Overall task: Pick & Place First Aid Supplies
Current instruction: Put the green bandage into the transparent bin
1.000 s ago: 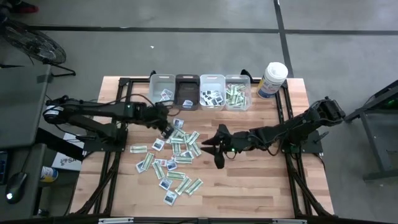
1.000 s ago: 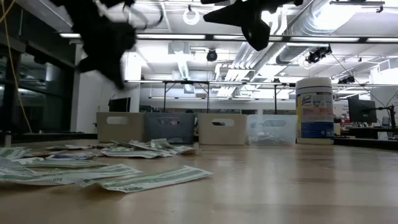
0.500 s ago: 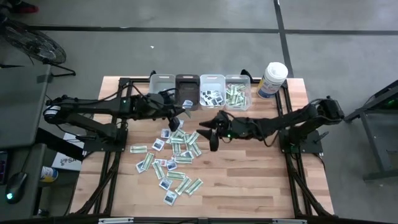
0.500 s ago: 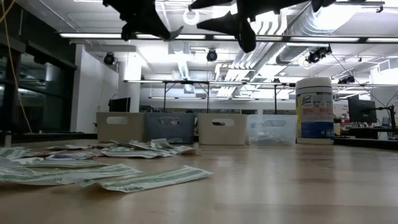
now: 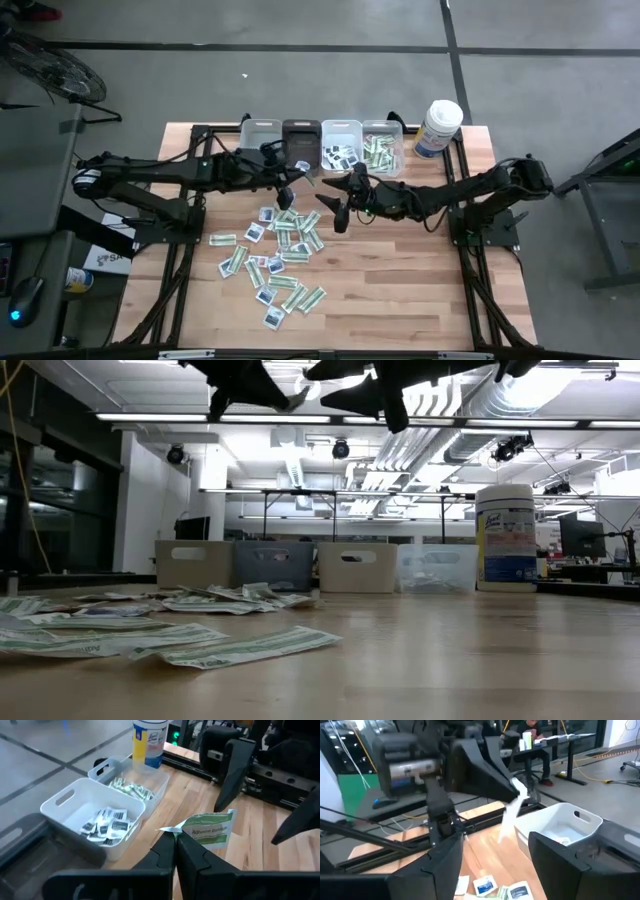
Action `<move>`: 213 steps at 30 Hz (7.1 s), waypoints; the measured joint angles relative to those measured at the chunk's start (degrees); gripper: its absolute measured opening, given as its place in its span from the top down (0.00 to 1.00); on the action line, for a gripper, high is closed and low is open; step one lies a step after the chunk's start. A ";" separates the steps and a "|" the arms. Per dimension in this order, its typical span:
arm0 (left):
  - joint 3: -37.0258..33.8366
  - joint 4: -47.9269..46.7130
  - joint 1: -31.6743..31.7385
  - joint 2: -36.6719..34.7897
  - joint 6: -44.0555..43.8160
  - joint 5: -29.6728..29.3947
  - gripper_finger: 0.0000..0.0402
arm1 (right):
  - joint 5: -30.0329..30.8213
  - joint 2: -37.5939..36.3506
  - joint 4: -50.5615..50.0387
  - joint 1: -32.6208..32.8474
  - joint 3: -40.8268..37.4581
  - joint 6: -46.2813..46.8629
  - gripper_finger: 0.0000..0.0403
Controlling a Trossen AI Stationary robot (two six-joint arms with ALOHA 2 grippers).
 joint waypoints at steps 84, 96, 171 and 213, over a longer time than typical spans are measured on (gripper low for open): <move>-0.87 -23.84 -0.14 -20.00 22.07 4.58 0.64 | 6.87 -10.30 -50.56 -29.25 0.02 20.98 1.00; -6.86 -21.20 -11.58 -20.24 21.46 5.46 0.64 | 0.75 -4.80 -50.42 -37.22 0.02 26.12 1.00; -31.00 4.50 -19.97 -10.68 26.75 3.17 0.64 | -2.21 -12.27 -45.44 -3.66 -0.02 18.18 0.66; -6.04 -1.25 -8.59 28.37 51.64 6.84 0.64 | -1.64 -19.47 -46.98 -3.70 0.02 9.99 0.66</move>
